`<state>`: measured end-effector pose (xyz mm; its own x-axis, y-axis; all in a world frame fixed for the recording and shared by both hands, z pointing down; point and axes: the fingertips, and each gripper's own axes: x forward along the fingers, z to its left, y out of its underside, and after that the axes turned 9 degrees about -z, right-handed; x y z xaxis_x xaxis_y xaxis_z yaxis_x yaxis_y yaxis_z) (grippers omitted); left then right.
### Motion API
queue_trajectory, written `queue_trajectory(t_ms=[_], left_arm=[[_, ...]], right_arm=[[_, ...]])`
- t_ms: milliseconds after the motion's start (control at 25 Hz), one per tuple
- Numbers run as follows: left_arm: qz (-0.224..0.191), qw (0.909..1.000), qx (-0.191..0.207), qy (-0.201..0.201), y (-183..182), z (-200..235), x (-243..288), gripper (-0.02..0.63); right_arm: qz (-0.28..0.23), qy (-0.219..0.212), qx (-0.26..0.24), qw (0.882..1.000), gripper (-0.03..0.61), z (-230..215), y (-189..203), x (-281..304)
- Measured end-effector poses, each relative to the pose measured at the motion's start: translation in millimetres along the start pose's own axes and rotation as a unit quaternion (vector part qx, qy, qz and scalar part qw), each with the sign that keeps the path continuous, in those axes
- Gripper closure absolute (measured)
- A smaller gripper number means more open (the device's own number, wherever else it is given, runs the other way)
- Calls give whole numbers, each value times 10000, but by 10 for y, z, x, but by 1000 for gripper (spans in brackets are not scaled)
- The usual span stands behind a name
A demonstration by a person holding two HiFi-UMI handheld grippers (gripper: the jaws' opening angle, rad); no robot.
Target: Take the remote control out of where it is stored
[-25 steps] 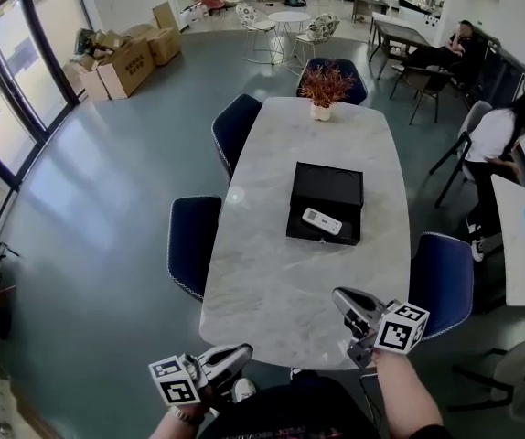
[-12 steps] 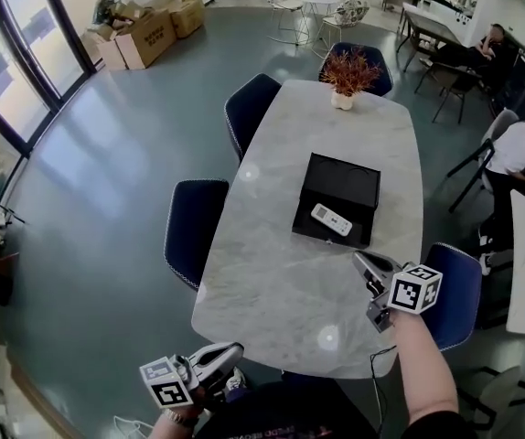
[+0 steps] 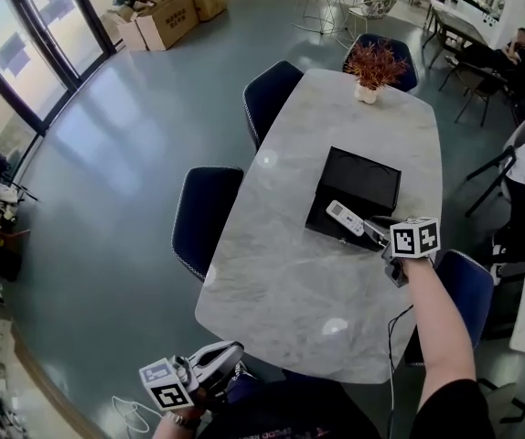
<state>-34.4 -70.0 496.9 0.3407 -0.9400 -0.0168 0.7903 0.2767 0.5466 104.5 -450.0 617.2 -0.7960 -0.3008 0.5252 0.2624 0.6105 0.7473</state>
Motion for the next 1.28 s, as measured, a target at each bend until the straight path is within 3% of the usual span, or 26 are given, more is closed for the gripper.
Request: queue_trajectory(t_ms=[160, 480, 1280], left_arm=[[-53, 9999, -76, -116, 73, 26, 16, 609], [-266, 9988, -198, -346, 162, 104, -42, 607], [-415, 9961, -448, -629, 302, 245, -190, 608]], right_arm=[[819, 181, -699, 9940, 449, -276, 59, 262], [2008, 50, -1127, 9731, 402, -470, 317, 587], [2895, 2, -1601, 9437, 399, -482, 546, 959]])
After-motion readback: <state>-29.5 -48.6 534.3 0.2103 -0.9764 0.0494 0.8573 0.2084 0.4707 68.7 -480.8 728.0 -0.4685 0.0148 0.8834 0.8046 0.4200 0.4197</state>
